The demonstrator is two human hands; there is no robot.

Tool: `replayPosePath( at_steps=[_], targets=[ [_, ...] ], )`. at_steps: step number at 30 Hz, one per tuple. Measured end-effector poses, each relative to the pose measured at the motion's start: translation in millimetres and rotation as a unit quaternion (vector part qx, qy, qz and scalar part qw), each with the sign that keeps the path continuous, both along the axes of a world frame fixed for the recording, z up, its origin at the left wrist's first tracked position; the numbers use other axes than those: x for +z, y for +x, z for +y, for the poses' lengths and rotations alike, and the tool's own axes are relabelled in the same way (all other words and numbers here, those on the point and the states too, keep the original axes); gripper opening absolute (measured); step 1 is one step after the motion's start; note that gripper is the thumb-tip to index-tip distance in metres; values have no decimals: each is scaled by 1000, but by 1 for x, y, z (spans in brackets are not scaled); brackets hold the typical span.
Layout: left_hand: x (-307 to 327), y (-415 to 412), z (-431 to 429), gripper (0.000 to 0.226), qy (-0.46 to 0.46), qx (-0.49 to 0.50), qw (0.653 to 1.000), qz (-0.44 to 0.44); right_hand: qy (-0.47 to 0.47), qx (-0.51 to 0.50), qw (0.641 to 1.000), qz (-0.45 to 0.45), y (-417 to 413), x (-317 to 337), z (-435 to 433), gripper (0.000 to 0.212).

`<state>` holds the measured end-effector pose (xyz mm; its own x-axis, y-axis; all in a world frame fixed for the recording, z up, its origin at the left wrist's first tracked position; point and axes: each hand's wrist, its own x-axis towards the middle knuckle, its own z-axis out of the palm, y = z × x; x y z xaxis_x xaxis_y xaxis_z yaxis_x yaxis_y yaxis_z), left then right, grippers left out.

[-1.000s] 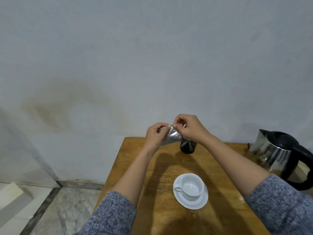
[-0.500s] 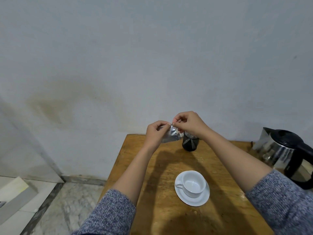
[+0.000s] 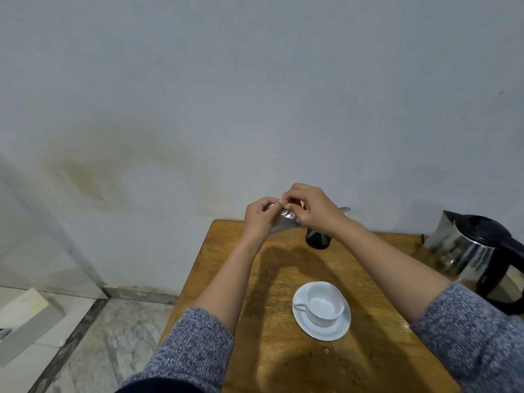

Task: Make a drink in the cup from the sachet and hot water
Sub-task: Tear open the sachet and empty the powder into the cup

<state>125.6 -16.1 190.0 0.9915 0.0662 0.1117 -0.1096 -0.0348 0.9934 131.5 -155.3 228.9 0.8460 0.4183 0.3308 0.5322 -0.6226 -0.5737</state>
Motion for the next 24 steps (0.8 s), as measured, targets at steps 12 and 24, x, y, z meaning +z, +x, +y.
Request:
replayPosePath(
  at_steps=[12,24],
  targets=[
    [-15,3,44,43,-167,143,975,33,-65,141,988,2,-11,-15,36,11],
    [-47,-17,131,11,-148,294,943,46,-35,156,982,95,-17,-41,90,14]
  ],
)
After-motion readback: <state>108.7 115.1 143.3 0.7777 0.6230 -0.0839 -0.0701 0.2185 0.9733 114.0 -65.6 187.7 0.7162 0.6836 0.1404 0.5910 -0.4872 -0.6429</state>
